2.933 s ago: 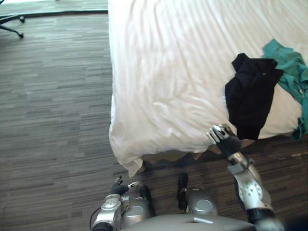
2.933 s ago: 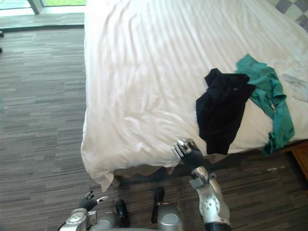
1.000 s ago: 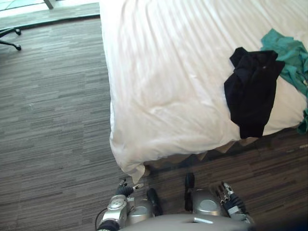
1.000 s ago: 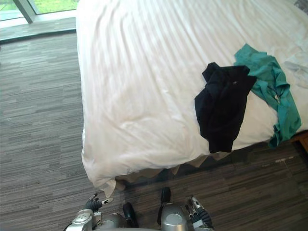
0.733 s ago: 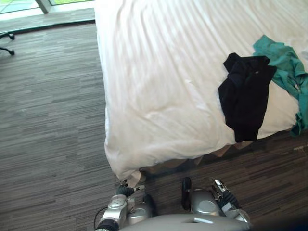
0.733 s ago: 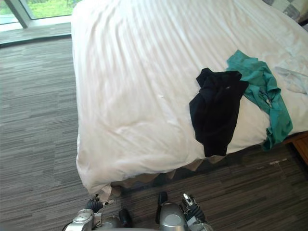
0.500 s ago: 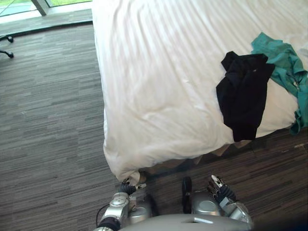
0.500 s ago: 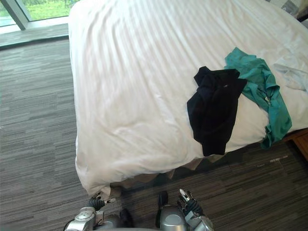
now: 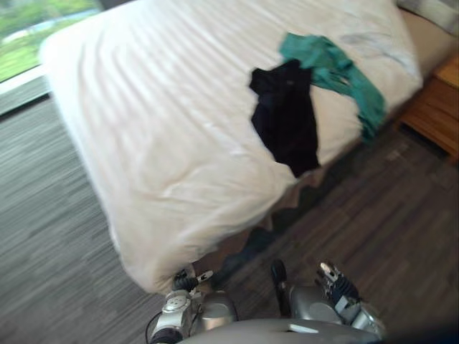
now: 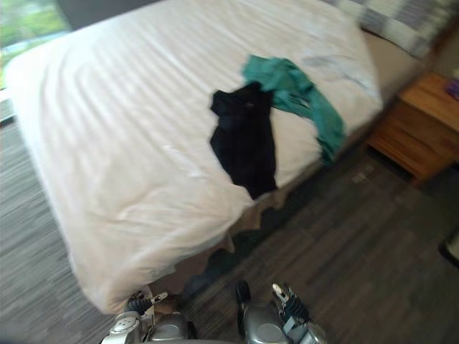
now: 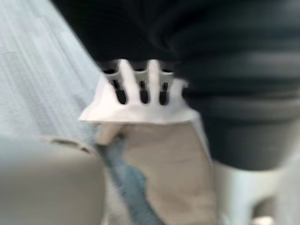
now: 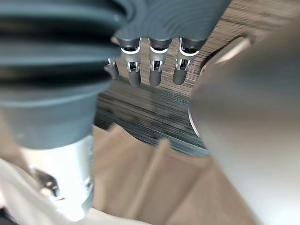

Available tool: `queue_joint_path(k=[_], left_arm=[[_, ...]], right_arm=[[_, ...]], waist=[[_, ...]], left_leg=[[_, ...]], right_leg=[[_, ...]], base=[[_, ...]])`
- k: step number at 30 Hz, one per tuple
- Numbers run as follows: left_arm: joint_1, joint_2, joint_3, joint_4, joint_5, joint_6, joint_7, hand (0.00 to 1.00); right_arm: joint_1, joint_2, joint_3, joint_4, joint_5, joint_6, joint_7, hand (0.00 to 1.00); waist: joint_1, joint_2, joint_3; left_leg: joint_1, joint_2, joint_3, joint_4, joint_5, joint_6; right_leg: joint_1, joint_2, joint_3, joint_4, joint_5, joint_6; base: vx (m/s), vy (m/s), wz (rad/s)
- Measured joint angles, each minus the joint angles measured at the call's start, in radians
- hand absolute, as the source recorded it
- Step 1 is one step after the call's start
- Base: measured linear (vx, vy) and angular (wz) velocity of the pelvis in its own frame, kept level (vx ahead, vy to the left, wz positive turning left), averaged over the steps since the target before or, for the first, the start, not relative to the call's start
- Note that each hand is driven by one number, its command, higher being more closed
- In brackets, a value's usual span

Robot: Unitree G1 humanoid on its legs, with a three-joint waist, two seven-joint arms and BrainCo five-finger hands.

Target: Tidy the bed and pick cloth on bed and put in laundry

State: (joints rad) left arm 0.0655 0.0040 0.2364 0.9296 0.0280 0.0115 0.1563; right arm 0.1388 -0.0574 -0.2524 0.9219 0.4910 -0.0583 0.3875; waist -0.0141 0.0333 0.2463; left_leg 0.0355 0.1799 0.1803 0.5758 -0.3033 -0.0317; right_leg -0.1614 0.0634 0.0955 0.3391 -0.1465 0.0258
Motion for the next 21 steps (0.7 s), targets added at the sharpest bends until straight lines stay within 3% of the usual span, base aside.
queue_joint_path(k=[1,4,7,9,10,13,14,15,16,17,18,19,20,21], left_arm=[[0.008,-0.012,-0.004,0.008,0.005,-0.001,-0.002,0.00],[-0.013,-0.022,-0.051,0.048,0.029,-0.020,-0.043,0.00],[-0.052,-0.028,-0.076,0.068,0.027,-0.020,-0.085,0.00],[-0.055,-0.025,-0.077,0.074,0.018,-0.016,-0.095,0.00],[-0.068,-0.026,-0.076,0.073,-0.003,-0.016,-0.095,0.00],[-0.055,-0.021,-0.079,0.075,-0.052,-0.016,-0.091,0.00],[-0.052,-0.016,-0.082,0.076,-0.057,-0.015,-0.091,0.00],[-0.062,-0.011,-0.083,0.079,-0.058,-0.014,-0.091,0.00],[-0.076,0.003,-0.089,0.097,-0.057,-0.009,-0.092,0.00],[-0.082,0.010,-0.110,0.096,-0.058,-0.001,-0.091,0.00],[-0.079,0.006,-0.119,0.098,-0.058,0.004,-0.090,0.00],[-0.075,-0.005,-0.120,0.094,-0.058,0.002,-0.090,0.00],[-0.078,0.010,-0.124,0.098,-0.057,0.013,-0.087,0.00],[-0.072,0.021,-0.131,0.096,-0.057,0.024,-0.085,0.00]], right_arm=[[0.016,-0.001,-0.002,-0.003,-0.003,-0.005,0.000,0.00],[0.014,0.011,-0.019,-0.011,0.016,-0.016,-0.017,0.00],[0.013,0.036,-0.024,-0.011,0.037,-0.027,-0.039,0.00],[0.018,0.057,-0.038,-0.021,0.038,-0.032,-0.048,0.00],[0.024,0.058,-0.051,-0.026,0.035,-0.035,-0.050,0.00],[0.027,0.056,-0.050,-0.024,0.034,-0.034,-0.061,0.00],[0.033,0.057,-0.042,-0.019,0.033,-0.032,-0.066,0.00],[0.030,0.056,-0.035,-0.013,0.034,-0.029,-0.068,0.00],[0.028,0.052,-0.013,-0.009,0.034,-0.033,-0.070,0.00],[0.016,0.040,0.003,0.015,0.030,-0.033,-0.071,0.00],[-0.010,0.024,0.007,0.038,0.015,-0.029,-0.074,0.00],[-0.021,0.008,-0.005,0.035,0.008,-0.026,-0.077,0.00],[-0.025,0.020,-0.010,0.041,0.007,-0.024,-0.083,0.00],[-0.019,0.024,-0.011,0.046,0.004,-0.024,-0.089,0.00]], waist=[[0.001,0.011,-0.024],[-0.038,0.030,-0.039],[-0.044,0.001,-0.026],[-0.055,-0.014,-0.019],[-0.051,-0.016,-0.019],[-0.050,-0.021,-0.022],[-0.049,-0.032,-0.025],[-0.051,-0.045,-0.024],[-0.049,-0.051,-0.017],[-0.043,-0.067,-0.011],[-0.020,-0.032,-0.019],[-0.028,-0.006,-0.013],[-0.036,-0.027,-0.009],[-0.046,-0.032,-0.009]], left_leg=[[0.014,0.001,0.005,-0.050,0.001,-0.001],[0.124,-0.024,0.040,-0.267,-0.011,-0.026],[0.176,-0.035,0.119,-0.361,-0.017,-0.036],[0.198,-0.042,0.193,-0.388,-0.020,-0.034],[0.204,-0.036,0.254,-0.401,-0.019,-0.033],[0.246,-0.024,0.364,-0.405,-0.019,-0.033],[0.255,-0.037,0.376,-0.391,-0.021,-0.035],[0.253,-0.043,0.374,-0.369,-0.020,-0.033],[0.212,-0.040,0.350,-0.287,-0.005,0.021],[0.190,-0.070,0.300,-0.305,-0.029,0.033],[0.175,-0.090,0.258,-0.391,-0.006,0.043],[0.173,-0.064,0.290,-0.420,0.038,0.013],[0.190,-0.074,0.315,-0.414,0.036,0.012],[0.196,-0.072,0.338,-0.406,0.033,0.006]], right_leg=[[0.005,0.002,0.001,-0.045,0.026,0.000],[0.004,0.015,0.027,-0.114,0.125,0.014],[-0.009,0.024,0.069,-0.135,0.185,0.013],[-0.034,0.005,0.011,-0.131,0.144,-0.021],[-0.055,-0.036,-0.113,-0.080,0.098,-0.047],[-0.057,-0.119,-0.310,0.105,0.060,-0.054],[-0.033,-0.136,-0.324,0.096,0.042,-0.045],[-0.032,-0.120,-0.316,0.085,0.045,-0.056],[-0.026,-0.106,-0.284,0.054,0.086,-0.081],[0.002,-0.091,-0.235,-0.038,0.134,-0.052],[0.034,-0.063,-0.196,-0.132,0.179,-0.047],[0.010,-0.087,-0.282,0.046,0.046,-0.074],[0.021,-0.144,-0.321,0.136,-0.049,-0.071],[0.045,-0.186,-0.354,0.143,-0.089,-0.062]], base=[[0.02,0.100,-1.01],[0.00,0.114,-0.53],[-0.10,0.107,-0.56],[-0.14,0.058,-0.82],[-0.14,0.033,-1.04],[-0.01,-0.023,-1.21],[0.10,-0.067,-1.05],[0.06,-0.079,-1.00],[-0.01,-0.091,-1.07],[-0.11,-0.095,-1.32],[-0.16,-0.063,-1.44],[-0.10,-0.031,-1.23],[0.00,-0.076,-0.80],[0.08,-0.088,-0.50]])
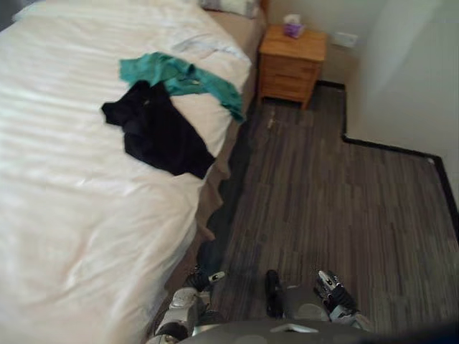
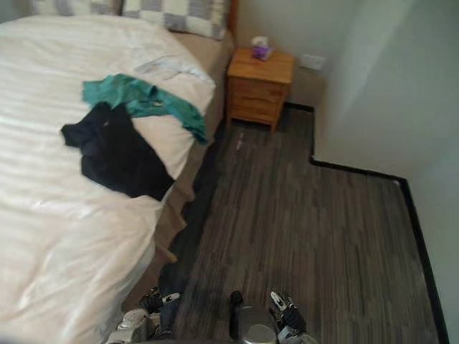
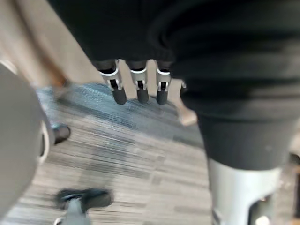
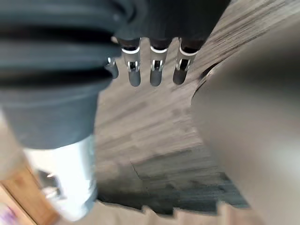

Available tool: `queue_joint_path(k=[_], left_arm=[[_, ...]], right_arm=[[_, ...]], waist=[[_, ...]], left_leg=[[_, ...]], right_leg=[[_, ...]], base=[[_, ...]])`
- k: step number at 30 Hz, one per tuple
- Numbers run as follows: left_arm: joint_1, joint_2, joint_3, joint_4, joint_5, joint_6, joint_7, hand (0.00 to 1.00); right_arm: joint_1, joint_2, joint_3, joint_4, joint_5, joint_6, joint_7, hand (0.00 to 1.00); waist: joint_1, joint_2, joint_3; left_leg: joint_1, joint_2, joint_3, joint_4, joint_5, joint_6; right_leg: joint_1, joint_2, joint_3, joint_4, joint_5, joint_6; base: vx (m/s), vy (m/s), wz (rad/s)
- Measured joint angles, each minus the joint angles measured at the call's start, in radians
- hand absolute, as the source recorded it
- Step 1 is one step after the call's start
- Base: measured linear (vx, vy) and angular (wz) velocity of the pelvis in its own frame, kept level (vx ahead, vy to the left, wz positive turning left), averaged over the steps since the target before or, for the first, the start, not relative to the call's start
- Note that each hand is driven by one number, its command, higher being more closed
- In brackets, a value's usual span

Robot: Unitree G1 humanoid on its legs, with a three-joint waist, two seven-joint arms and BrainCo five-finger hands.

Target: Tidy the bed and pick cloth on bed and put in laundry

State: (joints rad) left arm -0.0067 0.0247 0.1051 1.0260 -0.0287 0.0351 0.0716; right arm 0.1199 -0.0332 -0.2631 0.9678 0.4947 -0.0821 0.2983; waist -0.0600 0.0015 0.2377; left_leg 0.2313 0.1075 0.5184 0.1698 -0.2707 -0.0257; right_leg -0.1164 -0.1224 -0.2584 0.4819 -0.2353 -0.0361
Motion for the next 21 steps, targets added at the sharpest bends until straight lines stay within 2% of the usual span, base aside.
queue_joint_path(k=[1,3,5,8,11,13,14,16,18,19,20,21], left_arm=[[0.003,0.010,-0.007,0.000,0.001,0.003,0.000,0.00],[0.003,0.016,-0.019,0.018,-0.001,0.008,0.000,0.00],[0.010,0.018,-0.021,0.017,-0.002,0.019,0.000,0.00],[0.012,0.019,-0.022,0.017,-0.002,0.019,-0.001,0.00],[0.014,0.021,-0.021,0.017,-0.030,0.018,0.000,0.00],[0.017,0.027,-0.011,0.016,-0.057,0.018,0.000,0.00],[0.024,0.031,-0.004,0.015,-0.074,0.017,0.001,0.00],[0.038,0.028,-0.002,0.008,-0.110,0.015,0.004,0.00],[0.048,0.019,-0.009,0.010,-0.142,0.017,0.005,0.00],[0.050,0.012,-0.008,0.012,-0.150,0.021,0.003,0.00],[0.051,0.017,-0.011,0.012,-0.148,0.021,0.003,0.00],[0.051,0.025,-0.009,0.012,-0.148,0.021,0.010,0.00]], right_arm=[[0.006,0.002,-0.002,0.006,-0.006,0.001,-0.009,0.00],[0.007,-0.006,0.000,0.011,-0.009,0.006,-0.025,0.00],[0.005,-0.011,-0.001,0.018,-0.016,0.012,-0.039,0.00],[0.012,-0.023,-0.002,0.049,-0.058,0.021,-0.055,0.00],[0.028,-0.028,-0.003,0.051,-0.115,0.021,-0.069,0.00],[0.034,-0.028,0.000,0.057,-0.130,0.024,-0.073,0.00],[0.033,-0.036,0.002,0.069,-0.153,0.026,-0.078,0.00],[0.031,-0.059,0.013,0.088,-0.173,0.035,-0.086,0.00],[0.035,-0.068,0.011,0.087,-0.186,0.034,-0.087,0.00],[0.034,-0.071,0.009,0.084,-0.187,0.035,-0.089,0.00],[0.038,-0.065,0.003,0.084,-0.187,0.037,-0.091,0.00],[0.040,-0.056,-0.003,0.086,-0.186,0.039,-0.092,0.00]], waist=[[0.000,-0.028,-0.011],[0.002,0.013,-0.013],[0.004,0.021,-0.017],[-0.002,0.018,-0.017],[-0.002,0.015,-0.016],[0.000,0.001,-0.007],[0.009,-0.009,-0.003],[0.029,0.010,-0.010],[0.013,0.034,-0.017],[0.010,0.044,-0.021],[0.017,0.047,-0.029],[0.021,0.033,-0.029]], left_leg=[[0.004,0.000,0.020,0.015,-0.010,-0.017],[0.012,0.051,0.049,0.025,-0.001,-0.041],[0.020,0.071,0.084,0.022,0.029,-0.046],[0.030,0.071,0.106,0.021,0.067,-0.052],[0.025,0.081,0.103,0.060,0.074,-0.053],[-0.008,0.085,0.054,0.157,0.073,-0.045],[-0.032,0.063,-0.062,0.184,0.039,-0.024],[-0.041,0.012,-0.217,0.143,0.009,-0.029],[-0.041,0.012,-0.254,0.058,0.030,-0.021],[-0.033,0.030,-0.246,0.037,-0.015,-0.020],[-0.035,0.029,-0.225,0.039,-0.016,-0.018],[-0.032,0.025,-0.221,0.039,-0.017,-0.016]], right_leg=[[0.028,-0.014,-0.002,-0.052,-0.004,0.045],[0.092,0.085,0.040,-0.200,0.069,0.031],[0.132,0.128,0.078,-0.311,0.131,0.022],[0.174,0.150,0.119,-0.431,0.201,0.014],[0.214,0.157,0.159,-0.528,0.250,0.014],[0.230,0.154,0.200,-0.542,0.260,0.018],[0.229,0.153,0.238,-0.539,0.262,0.020],[0.227,0.156,0.291,-0.540,0.265,0.025],[0.222,0.173,0.300,-0.544,0.269,0.032],[0.235,0.188,0.299,-0.558,0.276,0.039],[0.246,0.183,0.297,-0.576,0.295,0.042],[0.246,0.178,0.297,-0.577,0.308,0.039]], base=[[0.07,-0.155,-0.61],[0.03,-0.140,-0.81],[-0.02,-0.139,-0.72],[-0.05,-0.088,-0.44],[-0.06,-0.057,-0.35],[-0.04,-0.045,-0.42],[-0.04,-0.017,-0.64],[-0.07,0.052,-0.88],[-0.10,0.106,-0.48],[-0.04,0.138,-0.25],[0.01,0.134,-0.25],[0.04,0.114,-0.16]])
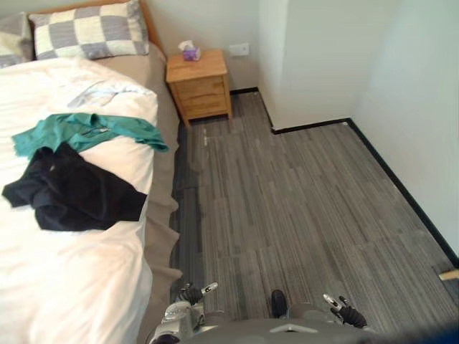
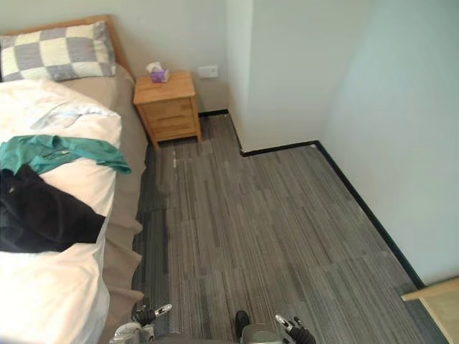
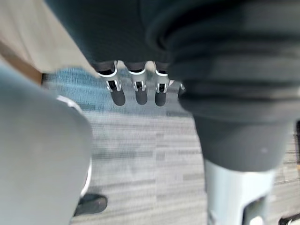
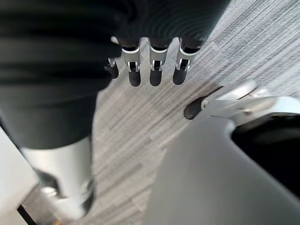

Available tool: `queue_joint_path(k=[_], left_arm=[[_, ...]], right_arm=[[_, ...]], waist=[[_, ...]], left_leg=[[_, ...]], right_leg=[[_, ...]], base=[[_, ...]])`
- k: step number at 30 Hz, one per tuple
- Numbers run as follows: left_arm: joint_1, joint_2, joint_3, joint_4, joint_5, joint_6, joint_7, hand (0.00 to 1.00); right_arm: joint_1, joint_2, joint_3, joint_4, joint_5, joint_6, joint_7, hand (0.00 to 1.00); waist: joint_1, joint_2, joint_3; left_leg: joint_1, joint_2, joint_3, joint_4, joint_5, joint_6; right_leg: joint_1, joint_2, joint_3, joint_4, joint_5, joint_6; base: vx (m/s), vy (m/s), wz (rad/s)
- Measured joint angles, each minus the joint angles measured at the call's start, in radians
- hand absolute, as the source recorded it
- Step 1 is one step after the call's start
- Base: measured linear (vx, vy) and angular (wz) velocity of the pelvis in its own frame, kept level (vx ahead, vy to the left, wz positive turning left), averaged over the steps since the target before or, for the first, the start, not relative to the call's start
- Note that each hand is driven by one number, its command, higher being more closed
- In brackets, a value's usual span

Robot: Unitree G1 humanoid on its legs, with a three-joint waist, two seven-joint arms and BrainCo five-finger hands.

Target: Tidy the bed and pick cloth on bed and put in laundry

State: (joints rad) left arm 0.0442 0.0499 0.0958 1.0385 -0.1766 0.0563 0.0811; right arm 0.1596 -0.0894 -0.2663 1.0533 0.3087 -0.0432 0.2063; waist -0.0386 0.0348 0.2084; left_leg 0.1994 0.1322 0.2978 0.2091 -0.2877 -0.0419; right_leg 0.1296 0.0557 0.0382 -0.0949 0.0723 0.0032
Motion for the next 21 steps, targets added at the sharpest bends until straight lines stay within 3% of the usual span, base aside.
queue_joint_path(k=[2,4,5,14,21], left_arm=[[0.000,0.008,0.000,0.003,-0.011,0.006,0.015,0.00],[0.000,0.006,-0.005,0.005,-0.023,0.014,0.029,0.00],[-0.003,0.007,-0.011,0.025,-0.044,0.028,0.032,0.00],[-0.002,0.009,-0.018,0.025,-0.050,0.022,0.031,0.00],[0.017,0.017,-0.048,0.003,-0.122,-0.007,0.031,0.00]], right_arm=[[0.004,0.009,0.000,0.000,0.002,0.005,-0.004,0.00],[0.003,0.010,0.000,0.001,0.002,0.007,-0.003,0.00],[-0.005,0.010,0.015,0.013,0.000,0.004,-0.004,0.00],[-0.005,0.010,0.015,0.013,0.002,0.003,-0.014,0.00],[-0.007,0.008,0.015,0.012,-0.001,0.006,-0.041,0.00]], waist=[[0.002,-0.016,-0.002],[0.001,-0.012,-0.001],[-0.001,-0.025,-0.008],[0.000,-0.025,-0.007],[0.004,-0.017,-0.001]], left_leg=[[0.022,-0.015,0.005,-0.032,0.014,0.003],[0.045,-0.028,0.004,-0.071,0.029,0.003],[0.098,-0.017,-0.061,-0.137,0.064,-0.027],[0.094,-0.017,-0.070,-0.138,0.066,-0.025],[0.063,0.003,-0.091,-0.125,0.062,-0.035]], right_leg=[[0.004,-0.010,0.001,0.000,0.007,-0.002],[0.011,-0.018,-0.003,0.000,0.007,-0.002],[0.034,0.005,-0.058,-0.007,-0.011,-0.018],[0.033,-0.002,-0.080,-0.007,-0.022,-0.011],[0.029,-0.013,-0.199,-0.007,-0.067,-0.020]], base=[[0.03,0.103,-0.05],[0.05,0.065,0.02],[0.00,0.000,0.00],[0.00,0.000,0.06],[0.04,-0.002,0.20]])
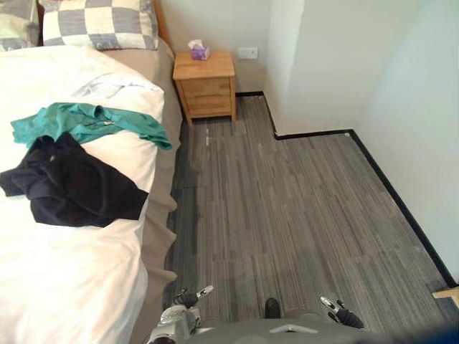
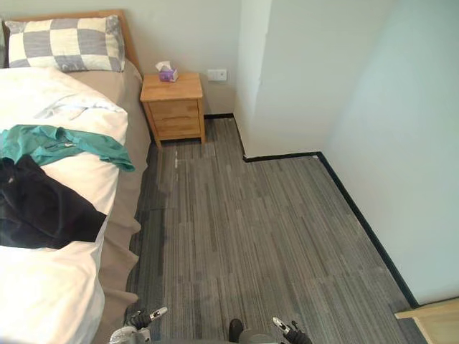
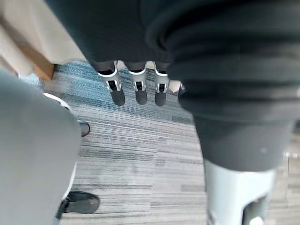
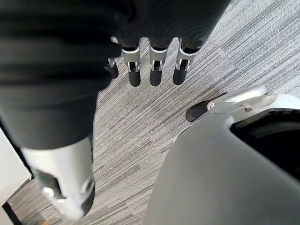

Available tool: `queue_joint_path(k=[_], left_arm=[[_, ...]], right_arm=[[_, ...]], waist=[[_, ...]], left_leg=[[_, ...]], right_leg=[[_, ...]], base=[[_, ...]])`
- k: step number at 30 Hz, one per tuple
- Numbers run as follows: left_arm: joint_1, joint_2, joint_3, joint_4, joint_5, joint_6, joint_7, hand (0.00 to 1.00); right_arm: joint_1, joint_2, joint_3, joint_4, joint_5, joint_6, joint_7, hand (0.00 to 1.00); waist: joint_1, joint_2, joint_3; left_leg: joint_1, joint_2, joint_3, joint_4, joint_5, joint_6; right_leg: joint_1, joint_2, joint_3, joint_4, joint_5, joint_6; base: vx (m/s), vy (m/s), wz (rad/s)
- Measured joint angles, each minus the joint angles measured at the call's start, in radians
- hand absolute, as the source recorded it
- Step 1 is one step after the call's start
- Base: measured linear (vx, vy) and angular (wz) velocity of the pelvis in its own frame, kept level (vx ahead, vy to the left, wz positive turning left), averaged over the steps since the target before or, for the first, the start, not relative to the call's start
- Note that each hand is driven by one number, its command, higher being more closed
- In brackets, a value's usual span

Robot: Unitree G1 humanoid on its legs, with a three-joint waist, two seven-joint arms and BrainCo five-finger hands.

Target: Tidy the bed and pick cloth on bed and put in laundry

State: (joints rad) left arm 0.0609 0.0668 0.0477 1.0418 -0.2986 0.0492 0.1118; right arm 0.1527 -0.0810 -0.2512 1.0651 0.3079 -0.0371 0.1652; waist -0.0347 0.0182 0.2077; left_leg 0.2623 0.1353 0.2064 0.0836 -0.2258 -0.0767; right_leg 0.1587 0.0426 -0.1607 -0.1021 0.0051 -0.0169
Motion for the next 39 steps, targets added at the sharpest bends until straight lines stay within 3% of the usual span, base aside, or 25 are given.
queue_joint_path(k=[3,5,7,8,11,14,15,16,17,19,21,23,25,27,28,29,30,31,33,35,37,38,39], left_arm=[[0.004,0.006,0.003,-0.017,-0.019,-0.017,0.006,0.00],[0.011,0.013,0.004,-0.041,-0.032,-0.017,0.018,0.00],[0.004,0.013,0.011,-0.051,-0.047,-0.021,0.018,0.00],[0.001,0.004,0.025,-0.050,-0.055,-0.029,0.017,0.00],[0.002,-0.006,0.036,-0.056,-0.063,-0.044,0.014,0.00],[0.003,-0.010,0.034,-0.059,-0.059,-0.054,0.002,0.00],[0.004,-0.012,0.034,-0.058,-0.060,-0.053,0.003,0.00],[0.004,-0.016,0.037,-0.061,-0.062,-0.054,0.004,0.00],[0.004,-0.020,0.037,-0.060,-0.062,-0.054,0.003,0.00],[0.001,-0.003,0.049,-0.073,-0.062,-0.054,0.003,0.00],[-0.001,-0.006,0.077,-0.083,-0.063,-0.054,0.002,0.00],[-0.001,-0.001,0.082,-0.083,-0.063,-0.054,0.000,0.00],[-0.001,0.001,0.091,-0.080,-0.062,-0.050,-0.002,0.00],[-0.001,0.002,0.091,-0.071,-0.059,-0.032,-0.002,0.00],[-0.002,0.009,0.090,-0.067,-0.050,-0.028,-0.002,0.00],[-0.002,0.018,0.089,-0.067,-0.043,-0.025,-0.002,0.00],[-0.002,0.030,0.080,-0.068,-0.040,-0.016,-0.002,0.00],[-0.001,0.038,0.065,-0.066,-0.037,-0.012,-0.001,0.00],[-0.002,0.040,0.035,-0.064,-0.035,-0.013,0.003,0.00],[-0.013,0.036,0.010,-0.064,-0.048,-0.010,0.005,0.00],[-0.018,0.030,-0.005,-0.065,-0.063,0.008,0.012,0.00],[-0.019,0.028,-0.005,-0.065,-0.064,0.012,0.016,0.00],[-0.020,0.034,-0.001,-0.065,-0.062,0.016,0.019,0.00]], right_arm=[[0.000,-0.010,0.013,0.003,-0.007,0.010,-0.008,0.00],[-0.001,-0.022,0.050,0.003,-0.009,0.012,-0.010,0.00],[-0.010,-0.042,0.076,0.000,-0.008,0.012,-0.011,0.00],[-0.024,-0.056,0.086,0.007,-0.008,0.017,-0.012,0.00],[-0.030,-0.058,0.079,0.019,-0.007,0.026,-0.013,0.00],[-0.039,-0.051,0.060,0.014,-0.007,0.030,-0.011,0.00],[-0.035,-0.048,0.045,0.012,-0.008,0.030,-0.009,0.00],[-0.033,-0.048,0.032,0.013,-0.008,0.030,-0.009,0.00],[-0.032,-0.047,0.031,0.012,-0.008,0.030,-0.008,0.00],[-0.037,-0.040,0.031,0.005,-0.010,0.028,0.007,0.00],[-0.037,-0.038,0.033,0.012,-0.018,0.028,0.022,0.00],[-0.040,-0.037,0.038,0.012,-0.018,0.029,0.027,0.00],[-0.039,-0.035,0.041,0.011,-0.022,0.030,0.028,0.00],[-0.039,-0.019,0.025,0.010,-0.048,0.031,0.028,0.00],[-0.039,-0.013,0.020,0.001,-0.051,0.031,0.028,0.00],[-0.036,-0.005,0.022,-0.006,-0.057,0.031,0.028,0.00],[-0.034,0.004,0.026,-0.008,-0.056,0.032,0.027,0.00],[-0.040,0.004,0.028,-0.009,-0.055,0.032,0.026,0.00],[-0.049,-0.004,0.032,-0.013,-0.047,0.044,0.023,0.00],[-0.066,-0.028,0.058,-0.022,-0.035,0.058,0.016,0.00],[-0.069,-0.046,0.073,-0.045,-0.011,0.072,0.009,0.00],[-0.070,-0.044,0.074,-0.049,-0.006,0.075,0.008,0.00],[-0.076,-0.039,0.073,-0.049,-0.002,0.084,0.009,0.00]], waist=[[0.016,-0.002,0.004],[0.023,-0.009,0.004],[0.019,0.013,0.026],[0.022,0.018,0.036],[0.023,0.018,0.042],[0.024,0.020,0.046],[0.023,0.025,0.048],[0.029,0.028,0.059],[0.033,0.023,0.063],[0.035,0.008,0.085],[0.056,-0.001,0.088],[0.059,-0.003,0.084],[0.057,-0.012,0.075],[0.052,-0.025,0.058],[0.051,-0.049,0.050],[0.051,-0.065,0.045],[0.045,-0.082,0.039],[0.035,-0.077,0.043],[0.020,-0.073,0.045],[0.021,-0.047,0.061],[0.015,-0.020,0.076],[0.013,-0.021,0.077],[0.014,-0.035,0.088]], left_leg=[[-0.056,0.029,0.063,0.135,-0.019,-0.031],[-0.151,0.074,0.128,0.374,-0.019,-0.033],[-0.245,0.146,0.141,0.647,0.038,-0.054],[-0.297,0.149,0.120,0.737,-0.001,-0.046],[-0.328,0.082,0.086,0.664,-0.053,-0.049],[-0.334,-0.005,0.080,0.386,-0.040,-0.038],[-0.331,-0.033,0.084,0.255,0.001,-0.024],[-0.306,-0.043,0.090,0.183,0.098,0.008],[-0.287,-0.050,0.104,0.156,0.135,0.018],[-0.284,-0.069,0.122,0.186,0.096,0.060],[-0.296,-0.068,0.149,0.237,0.048,0.072],[-0.298,-0.067,0.174,0.269,0.013,0.087],[-0.298,-0.070,0.196,0.304,-0.031,0.111],[-0.294,-0.088,0.198,0.306,-0.067,0.126],[-0.276,-0.111,0.198,0.299,-0.077,0.134],[-0.261,-0.126,0.190,0.293,-0.081,0.138],[-0.226,-0.146,0.161,0.282,-0.089,0.148],[-0.206,-0.147,0.134,0.278,-0.094,0.155],[-0.162,-0.133,0.074,0.245,-0.096,0.157],[-0.090,-0.089,0.017,0.183,-0.086,0.141],[-0.049,-0.041,-0.031,0.144,-0.079,0.129],[-0.047,-0.034,-0.044,0.140,-0.076,0.124],[-0.038,-0.030,-0.063,0.139,-0.071,0.116]], right_leg=[[0.006,-0.008,-0.049,0.000,-0.024,-0.001],[0.016,-0.013,-0.043,0.002,-0.034,-0.011],[0.032,-0.007,-0.013,0.043,-0.058,-0.018],[0.053,-0.019,0.011,0.071,-0.065,-0.028],[0.083,-0.059,0.041,0.083,-0.079,-0.026],[0.097,-0.092,0.070,0.085,-0.099,-0.001],[0.101,-0.098,0.076,0.090,-0.116,0.014],[0.102,-0.101,0.083,0.102,-0.144,0.026],[0.107,-0.109,0.083,0.104,-0.158,0.033],[0.124,-0.138,0.035,0.132,-0.168,0.052],[0.126,-0.153,0.037,0.126,-0.176,0.075],[0.128,-0.169,0.038,0.120,-0.175,0.089],[0.106,-0.190,0.039,0.176,-0.211,0.131],[0.010,-0.218,0.035,0.385,-0.292,0.163],[-0.108,-0.262,0.035,0.656,-0.320,0.166],[-0.163,-0.287,0.035,0.785,-0.300,0.172],[-0.227,-0.321,0.029,0.954,-0.228,0.178],[-0.263,-0.332,0.014,1.051,-0.213,0.175],[-0.318,-0.321,-0.026,1.130,-0.262,0.146],[-0.386,-0.269,-0.090,1.053,-0.301,0.098],[-0.425,-0.207,-0.114,0.827,-0.290,0.092],[-0.439,-0.197,-0.111,0.742,-0.266,0.090],[-0.450,-0.188,-0.087,0.550,-0.178,0.091]], base=[[0.10,-0.015,-0.11],[0.16,-0.081,-0.32],[0.23,-0.040,-0.34],[0.27,0.032,-0.45],[0.24,0.063,-0.47],[0.19,0.128,-0.32],[0.16,0.190,-0.07],[0.17,0.205,-0.06],[0.23,0.226,-0.05],[0.25,0.198,-0.04],[0.17,0.123,-0.31],[0.21,0.115,-0.38],[0.23,0.100,-0.34],[0.21,0.071,-0.08],[0.24,0.072,0.15],[0.37,0.061,0.39],[0.36,0.023,0.61],[0.37,0.005,0.79],[0.30,-0.042,0.86],[0.35,-0.100,0.80],[0.34,-0.161,0.70],[0.41,-0.280,0.86],[0.46,-0.373,0.92]])
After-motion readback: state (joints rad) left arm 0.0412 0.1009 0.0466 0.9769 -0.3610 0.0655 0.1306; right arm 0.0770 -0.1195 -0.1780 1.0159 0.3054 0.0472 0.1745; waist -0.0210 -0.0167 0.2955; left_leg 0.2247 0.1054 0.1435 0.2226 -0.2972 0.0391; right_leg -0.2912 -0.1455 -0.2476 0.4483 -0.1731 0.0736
